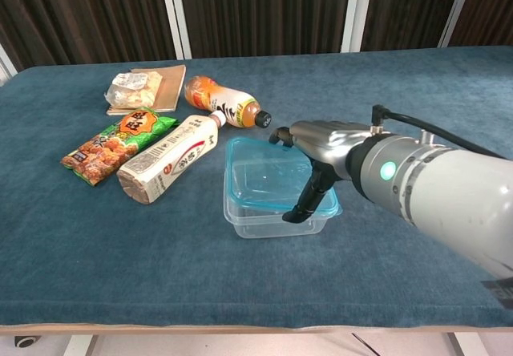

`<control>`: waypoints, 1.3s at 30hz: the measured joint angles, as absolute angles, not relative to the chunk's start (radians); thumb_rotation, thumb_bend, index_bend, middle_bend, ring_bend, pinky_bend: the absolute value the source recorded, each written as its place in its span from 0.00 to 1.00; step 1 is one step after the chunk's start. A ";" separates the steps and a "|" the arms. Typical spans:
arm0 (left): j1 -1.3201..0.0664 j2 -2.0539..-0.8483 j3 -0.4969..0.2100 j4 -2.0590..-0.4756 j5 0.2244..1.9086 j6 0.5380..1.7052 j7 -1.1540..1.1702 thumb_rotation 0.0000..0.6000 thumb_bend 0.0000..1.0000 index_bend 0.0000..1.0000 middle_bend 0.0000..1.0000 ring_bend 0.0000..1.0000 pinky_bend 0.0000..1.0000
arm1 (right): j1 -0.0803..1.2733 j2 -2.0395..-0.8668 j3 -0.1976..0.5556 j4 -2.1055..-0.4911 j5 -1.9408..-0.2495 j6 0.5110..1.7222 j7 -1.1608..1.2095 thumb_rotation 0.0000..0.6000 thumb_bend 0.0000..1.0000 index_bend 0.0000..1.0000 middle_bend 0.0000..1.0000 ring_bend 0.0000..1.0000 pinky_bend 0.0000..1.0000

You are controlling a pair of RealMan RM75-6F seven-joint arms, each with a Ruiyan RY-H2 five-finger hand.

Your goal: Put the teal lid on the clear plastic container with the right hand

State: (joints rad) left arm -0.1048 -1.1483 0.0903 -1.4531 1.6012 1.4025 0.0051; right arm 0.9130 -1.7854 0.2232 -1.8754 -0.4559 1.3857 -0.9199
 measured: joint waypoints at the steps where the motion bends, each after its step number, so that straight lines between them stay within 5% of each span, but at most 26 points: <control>1: -0.104 -1.149 0.090 -1.452 1.601 1.402 0.004 1.00 0.35 0.00 0.07 0.09 0.00 | 0.913 -1.787 0.224 -1.874 -0.456 1.385 -0.921 1.00 0.15 0.74 0.36 0.20 0.15; 39: -0.103 -1.148 0.087 -1.443 1.602 1.396 -0.005 1.00 0.35 0.00 0.07 0.09 0.00 | 0.892 -1.786 0.222 -1.855 -0.497 1.400 -0.974 1.00 0.15 0.72 0.36 0.18 0.13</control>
